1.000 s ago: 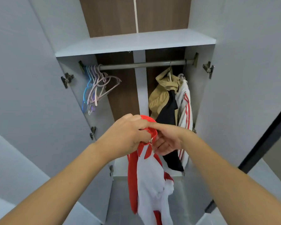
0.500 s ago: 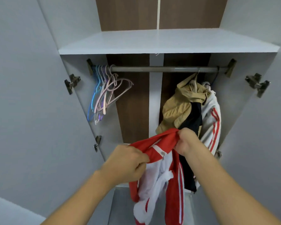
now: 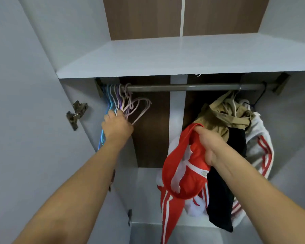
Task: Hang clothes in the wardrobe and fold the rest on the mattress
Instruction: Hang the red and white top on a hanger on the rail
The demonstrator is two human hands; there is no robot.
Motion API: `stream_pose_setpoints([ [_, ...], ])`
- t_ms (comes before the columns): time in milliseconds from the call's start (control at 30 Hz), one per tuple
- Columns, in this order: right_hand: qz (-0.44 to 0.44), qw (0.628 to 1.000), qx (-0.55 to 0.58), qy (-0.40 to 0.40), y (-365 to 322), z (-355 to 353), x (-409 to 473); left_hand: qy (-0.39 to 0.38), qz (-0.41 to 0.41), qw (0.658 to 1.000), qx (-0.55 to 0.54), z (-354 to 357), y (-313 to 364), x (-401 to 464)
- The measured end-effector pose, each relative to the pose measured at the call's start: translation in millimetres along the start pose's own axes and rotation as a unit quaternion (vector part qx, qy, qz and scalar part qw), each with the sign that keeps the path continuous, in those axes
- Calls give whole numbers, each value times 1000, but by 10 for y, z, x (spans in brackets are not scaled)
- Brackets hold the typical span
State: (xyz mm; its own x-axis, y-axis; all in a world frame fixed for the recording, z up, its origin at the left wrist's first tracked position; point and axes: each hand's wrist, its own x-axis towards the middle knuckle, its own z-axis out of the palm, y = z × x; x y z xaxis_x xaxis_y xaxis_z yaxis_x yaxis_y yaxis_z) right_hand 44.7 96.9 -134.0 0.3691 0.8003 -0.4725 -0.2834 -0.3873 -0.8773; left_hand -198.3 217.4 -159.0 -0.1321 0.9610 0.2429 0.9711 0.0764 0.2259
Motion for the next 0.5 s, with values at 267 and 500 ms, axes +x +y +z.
stream_pose_setpoints([
  [267,24,1000,-7,-2,-64,5,369,-80,31,979,182,190,14,428],
  [500,69,997,-27,-8,24,33,476,-25,51,989,138,-46,238,461],
])
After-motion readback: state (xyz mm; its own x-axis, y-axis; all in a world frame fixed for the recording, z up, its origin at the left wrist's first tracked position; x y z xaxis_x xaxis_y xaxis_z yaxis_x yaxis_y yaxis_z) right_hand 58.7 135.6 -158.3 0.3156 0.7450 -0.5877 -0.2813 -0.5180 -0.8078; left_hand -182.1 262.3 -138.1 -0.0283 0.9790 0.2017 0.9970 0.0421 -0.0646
